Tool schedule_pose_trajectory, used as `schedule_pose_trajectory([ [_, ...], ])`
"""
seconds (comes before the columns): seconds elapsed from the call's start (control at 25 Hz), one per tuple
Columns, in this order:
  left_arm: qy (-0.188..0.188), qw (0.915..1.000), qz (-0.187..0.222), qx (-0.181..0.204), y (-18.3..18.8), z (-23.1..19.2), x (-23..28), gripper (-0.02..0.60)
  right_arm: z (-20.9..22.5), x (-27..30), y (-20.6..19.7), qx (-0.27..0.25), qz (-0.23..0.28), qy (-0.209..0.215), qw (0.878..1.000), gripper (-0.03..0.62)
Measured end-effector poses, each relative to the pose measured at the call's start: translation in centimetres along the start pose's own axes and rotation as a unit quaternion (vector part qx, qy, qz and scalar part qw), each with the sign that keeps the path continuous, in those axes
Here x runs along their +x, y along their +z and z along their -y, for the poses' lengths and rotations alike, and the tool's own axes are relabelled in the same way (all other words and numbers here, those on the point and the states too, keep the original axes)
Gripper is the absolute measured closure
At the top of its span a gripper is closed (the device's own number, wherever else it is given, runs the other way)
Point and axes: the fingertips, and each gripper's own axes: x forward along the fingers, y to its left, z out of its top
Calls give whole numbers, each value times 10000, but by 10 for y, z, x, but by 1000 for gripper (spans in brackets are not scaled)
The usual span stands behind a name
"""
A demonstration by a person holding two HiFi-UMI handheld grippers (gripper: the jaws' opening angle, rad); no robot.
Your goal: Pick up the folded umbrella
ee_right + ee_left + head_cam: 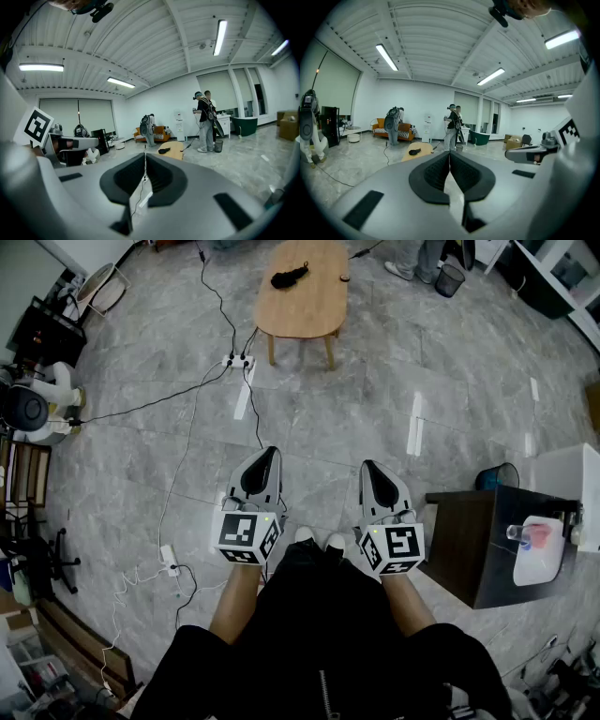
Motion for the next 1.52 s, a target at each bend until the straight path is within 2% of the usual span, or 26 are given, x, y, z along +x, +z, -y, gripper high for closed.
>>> schedule_pose_trajectory([
  [0.12,-35,9999,-141,-25,-7,12,-29,566,-10,-30,-7,101,-131,-185,9997,572],
  [0.28,-72,9999,-145,-4,-14,31,-56,566,-26,-61,-18,112,-180,-110,9997,565],
  [0.44,-126,9998,-139,-62,-22,44,-67,566,-40,-74,-23,101,-170,-20,9998,565],
  [0.68,-157,9998,-138,-48,-26,53,-76,566,-47,-80,-23,56,-133,-118,9998,565],
  [1.0,-121,9998,-152,-99,-28,39,-77,566,-64,-70,-26,17,-194,10,9998,565],
  [1.52,-274,9995,-141,-36,-30,2,-61,566,-93,-27,-26,-107,-171,34,9998,565],
])
